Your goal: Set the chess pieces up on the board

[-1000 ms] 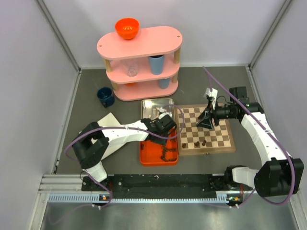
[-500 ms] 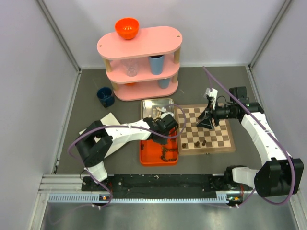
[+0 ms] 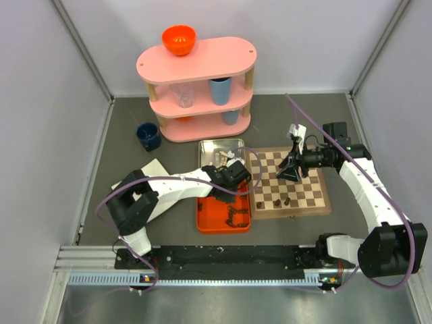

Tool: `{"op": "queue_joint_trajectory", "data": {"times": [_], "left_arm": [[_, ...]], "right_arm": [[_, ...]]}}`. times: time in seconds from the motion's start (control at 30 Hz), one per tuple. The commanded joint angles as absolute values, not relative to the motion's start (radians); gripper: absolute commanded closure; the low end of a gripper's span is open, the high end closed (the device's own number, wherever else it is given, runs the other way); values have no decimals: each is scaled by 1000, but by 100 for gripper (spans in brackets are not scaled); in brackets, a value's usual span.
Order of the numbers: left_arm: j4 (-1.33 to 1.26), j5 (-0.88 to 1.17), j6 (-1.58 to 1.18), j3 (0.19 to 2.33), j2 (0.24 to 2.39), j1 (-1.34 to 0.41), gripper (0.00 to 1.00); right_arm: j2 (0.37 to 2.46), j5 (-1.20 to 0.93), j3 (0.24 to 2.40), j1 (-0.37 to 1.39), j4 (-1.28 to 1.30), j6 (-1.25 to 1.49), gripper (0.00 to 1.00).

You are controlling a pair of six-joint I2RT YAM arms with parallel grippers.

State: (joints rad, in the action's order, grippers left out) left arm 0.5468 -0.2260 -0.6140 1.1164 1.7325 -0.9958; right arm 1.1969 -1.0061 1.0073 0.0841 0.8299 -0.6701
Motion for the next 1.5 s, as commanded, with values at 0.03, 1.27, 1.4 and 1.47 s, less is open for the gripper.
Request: {"op": "queue_joint_trajectory", "data": {"times": [0.03, 1.27, 1.4, 1.47], "left_arm": [[568, -232, -591, 1141, 1660, -999, 100], [592, -23, -433, 1526, 1796, -1046, 100], [586, -23, -430, 1548, 1859, -1046, 100], [583, -20, -430, 1557, 1879, -1046, 100]], "right_arm": [[1181, -1022, 1003, 74, 808, -689, 48], [1166, -991, 1005, 68, 807, -687, 48], [1170, -976, 1009, 51, 807, -678, 48], [1175, -974, 1011, 45, 805, -670, 48]]}}
